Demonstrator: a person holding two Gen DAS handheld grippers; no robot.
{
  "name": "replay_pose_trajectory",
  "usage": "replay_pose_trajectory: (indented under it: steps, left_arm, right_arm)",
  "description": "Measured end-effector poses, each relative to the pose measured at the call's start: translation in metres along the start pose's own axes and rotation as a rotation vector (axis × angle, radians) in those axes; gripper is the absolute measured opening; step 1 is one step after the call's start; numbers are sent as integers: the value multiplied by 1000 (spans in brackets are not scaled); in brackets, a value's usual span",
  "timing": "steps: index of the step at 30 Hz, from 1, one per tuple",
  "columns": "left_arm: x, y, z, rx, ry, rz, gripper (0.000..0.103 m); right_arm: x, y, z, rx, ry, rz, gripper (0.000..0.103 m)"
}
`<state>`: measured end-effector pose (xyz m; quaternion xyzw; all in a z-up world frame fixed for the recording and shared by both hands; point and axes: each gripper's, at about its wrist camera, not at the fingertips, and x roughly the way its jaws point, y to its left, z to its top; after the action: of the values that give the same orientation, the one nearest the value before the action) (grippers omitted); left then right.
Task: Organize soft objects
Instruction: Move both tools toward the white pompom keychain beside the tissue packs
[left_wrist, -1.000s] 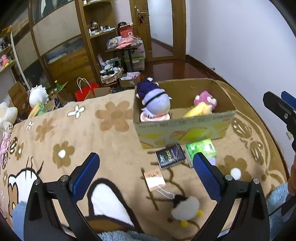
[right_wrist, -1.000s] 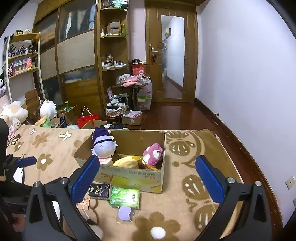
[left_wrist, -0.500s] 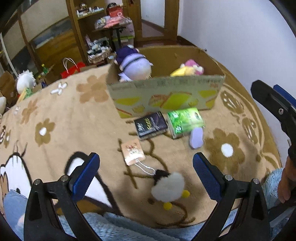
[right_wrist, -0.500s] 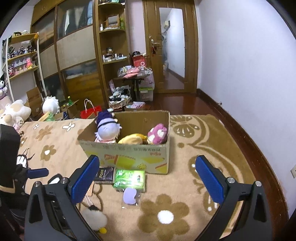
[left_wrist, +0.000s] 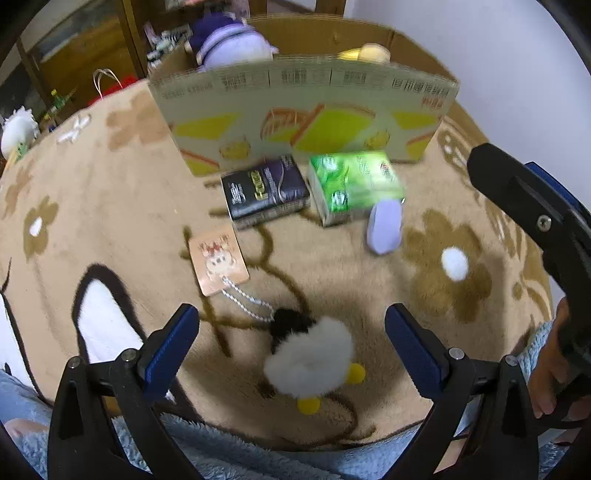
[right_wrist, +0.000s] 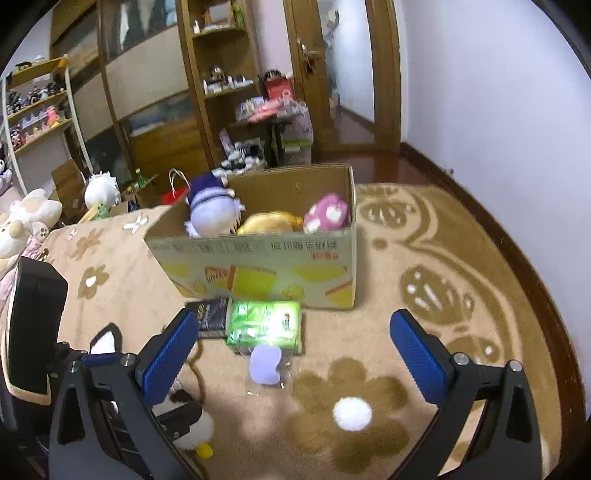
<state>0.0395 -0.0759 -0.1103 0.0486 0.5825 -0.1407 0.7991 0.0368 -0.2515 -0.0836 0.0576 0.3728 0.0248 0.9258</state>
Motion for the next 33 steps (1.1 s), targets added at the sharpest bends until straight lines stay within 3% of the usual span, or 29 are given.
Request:
replay_pose_trajectory:
  steps: [13, 16, 18, 21, 26, 31, 33]
  left_arm:
    - [37, 6, 1, -28, 141, 59, 100]
    - [43, 5, 0, -24, 165, 60, 99]
    - [47, 6, 1, -24, 178, 64, 97]
    - [56, 8, 0, -33, 215, 66, 86]
    - [60, 6, -6, -34, 227, 60, 78]
    - [57, 8, -8, -15, 241, 43, 59]
    - [57, 6, -9, -16, 243, 38, 55]
  right_arm:
    - [49, -1, -16, 18, 111, 35, 103]
    - [63, -1, -20, 22, 161, 42, 94]
    - [72, -2, -22, 23, 188, 45, 94]
    - [80, -3, -24, 26, 209, 53, 94]
    - [88, 0, -27, 17, 230, 67, 94]
    - [95, 8, -32, -16, 260, 62, 93]
    - [99, 11, -33, -32, 265, 52, 88]
